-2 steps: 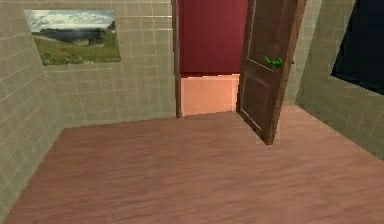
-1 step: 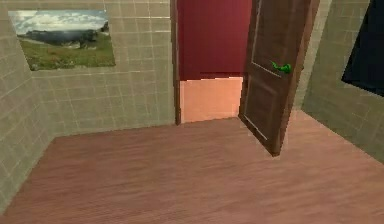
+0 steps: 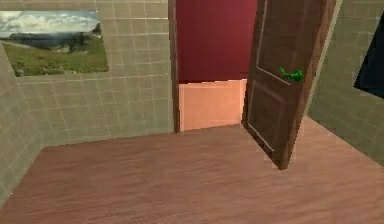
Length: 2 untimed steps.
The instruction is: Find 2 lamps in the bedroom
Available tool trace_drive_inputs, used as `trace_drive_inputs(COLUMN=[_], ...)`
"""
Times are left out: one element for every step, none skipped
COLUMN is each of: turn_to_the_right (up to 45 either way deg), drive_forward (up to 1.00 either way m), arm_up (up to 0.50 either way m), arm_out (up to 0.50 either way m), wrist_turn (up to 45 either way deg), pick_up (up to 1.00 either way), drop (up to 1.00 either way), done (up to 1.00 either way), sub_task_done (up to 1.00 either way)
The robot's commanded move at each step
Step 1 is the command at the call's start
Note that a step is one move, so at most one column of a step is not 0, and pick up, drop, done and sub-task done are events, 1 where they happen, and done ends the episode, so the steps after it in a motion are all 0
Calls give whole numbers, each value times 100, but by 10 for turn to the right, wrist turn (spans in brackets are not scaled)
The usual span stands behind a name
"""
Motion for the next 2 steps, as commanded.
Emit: trace_drive_inputs(turn_to_the_right=[60, 0], drive_forward=[0, 100], arm_up=[0, 0], arm_out=[0, 0], wrist_turn=[0, 0], pick_up=[0, 0], drop=[0, 0], done=[0, 0], sub_task_done=[0, 0])
